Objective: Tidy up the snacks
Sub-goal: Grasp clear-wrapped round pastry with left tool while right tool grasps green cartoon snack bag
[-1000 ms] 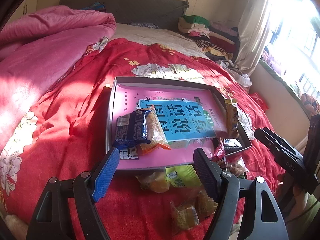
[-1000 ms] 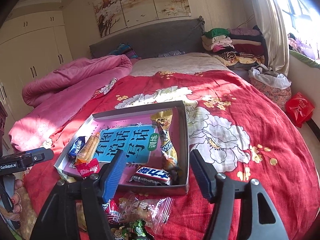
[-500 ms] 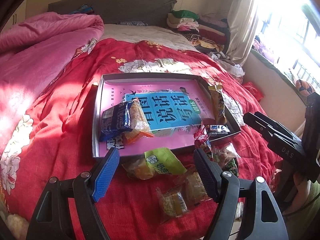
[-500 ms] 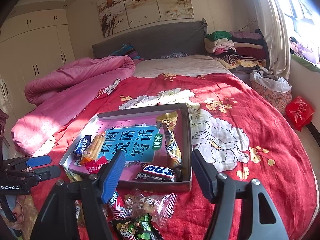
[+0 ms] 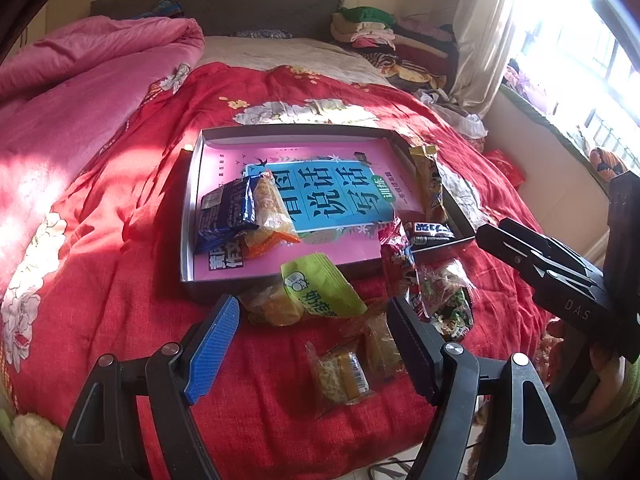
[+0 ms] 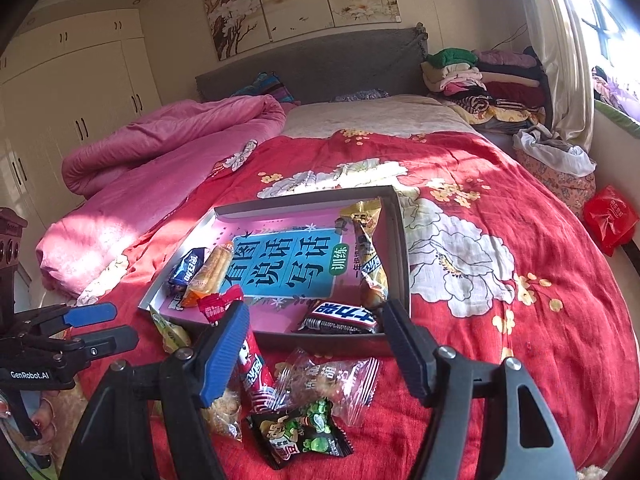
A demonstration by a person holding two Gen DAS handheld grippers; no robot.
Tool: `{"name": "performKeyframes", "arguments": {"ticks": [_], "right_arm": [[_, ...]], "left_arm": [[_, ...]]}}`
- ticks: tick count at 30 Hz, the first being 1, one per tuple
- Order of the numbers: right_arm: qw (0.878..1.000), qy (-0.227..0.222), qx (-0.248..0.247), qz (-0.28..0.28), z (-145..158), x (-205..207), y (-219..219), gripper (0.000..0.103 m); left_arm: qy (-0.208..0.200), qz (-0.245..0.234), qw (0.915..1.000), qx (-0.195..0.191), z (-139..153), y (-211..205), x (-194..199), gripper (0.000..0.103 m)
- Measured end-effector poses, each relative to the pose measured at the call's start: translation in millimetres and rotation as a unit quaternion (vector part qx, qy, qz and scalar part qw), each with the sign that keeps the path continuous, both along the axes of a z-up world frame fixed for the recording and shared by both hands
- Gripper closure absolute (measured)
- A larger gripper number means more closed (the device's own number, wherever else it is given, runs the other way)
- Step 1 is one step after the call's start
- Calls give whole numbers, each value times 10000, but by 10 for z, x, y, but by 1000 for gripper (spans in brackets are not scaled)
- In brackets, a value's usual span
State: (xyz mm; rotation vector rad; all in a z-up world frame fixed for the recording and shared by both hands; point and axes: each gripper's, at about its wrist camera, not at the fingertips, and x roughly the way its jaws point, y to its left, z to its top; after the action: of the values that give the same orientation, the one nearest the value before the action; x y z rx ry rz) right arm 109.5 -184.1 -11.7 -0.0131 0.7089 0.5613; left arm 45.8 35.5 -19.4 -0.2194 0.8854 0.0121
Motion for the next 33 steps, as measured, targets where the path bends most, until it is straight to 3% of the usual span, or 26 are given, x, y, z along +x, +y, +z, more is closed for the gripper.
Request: {"name": "performKeyframes", "arguments": {"ticks": [17, 33], "right_arm": [[9993, 327, -26, 174, -69, -153, 34, 34], [9924, 931, -713, 384, -394, -245, 167, 34]], "left_arm": [[641, -175, 9978, -28, -286, -135, -86, 25], [1120, -133, 9933, -242, -616, -142, -3, 25]]}}
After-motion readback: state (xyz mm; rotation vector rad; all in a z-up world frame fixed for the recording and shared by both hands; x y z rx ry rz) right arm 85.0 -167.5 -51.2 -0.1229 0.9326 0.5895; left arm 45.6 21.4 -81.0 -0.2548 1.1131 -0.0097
